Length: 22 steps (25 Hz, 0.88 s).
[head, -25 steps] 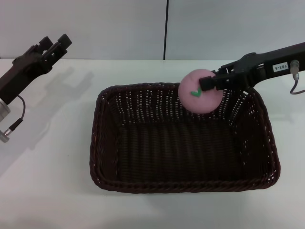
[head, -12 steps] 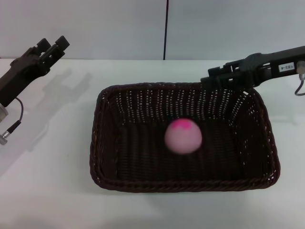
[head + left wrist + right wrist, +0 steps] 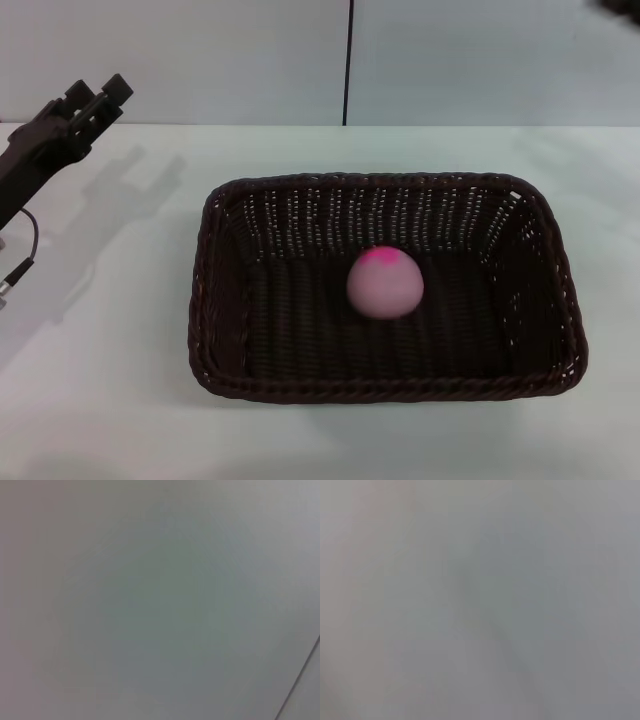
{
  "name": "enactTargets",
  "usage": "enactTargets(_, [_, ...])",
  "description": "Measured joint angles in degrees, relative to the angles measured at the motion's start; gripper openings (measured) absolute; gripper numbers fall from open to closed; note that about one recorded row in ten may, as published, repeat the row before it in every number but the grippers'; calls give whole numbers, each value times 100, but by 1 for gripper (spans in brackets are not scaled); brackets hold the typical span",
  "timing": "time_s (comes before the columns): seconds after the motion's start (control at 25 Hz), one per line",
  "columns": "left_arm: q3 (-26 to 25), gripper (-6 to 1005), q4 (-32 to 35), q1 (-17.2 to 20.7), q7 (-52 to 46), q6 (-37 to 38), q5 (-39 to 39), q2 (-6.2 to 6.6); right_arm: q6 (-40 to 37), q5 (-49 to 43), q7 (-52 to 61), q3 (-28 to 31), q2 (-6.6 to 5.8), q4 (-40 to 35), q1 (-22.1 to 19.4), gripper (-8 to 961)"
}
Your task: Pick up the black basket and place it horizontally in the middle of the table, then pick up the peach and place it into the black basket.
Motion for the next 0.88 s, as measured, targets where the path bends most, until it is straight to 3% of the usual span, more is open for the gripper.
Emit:
enactTargets(0.12, [-2, 741, 0, 10, -1, 27, -33, 0, 64, 1006, -1284, 596, 52, 960, -382, 562])
enactTargets(0.36, [-4, 741, 0, 0, -3, 60, -50, 0, 79, 2358, -3132, 1072, 324, 1747, -862, 562])
enactTargets(0.64, [-56, 741, 0, -9, 19, 125, -58, 0, 168, 2828, -4681, 1230, 322, 2369, -910, 562])
enactTargets(0.88, [-71, 741, 0, 18, 0, 188, -89, 0, 319, 2839, -5042, 1283, 324, 2497, -852, 562])
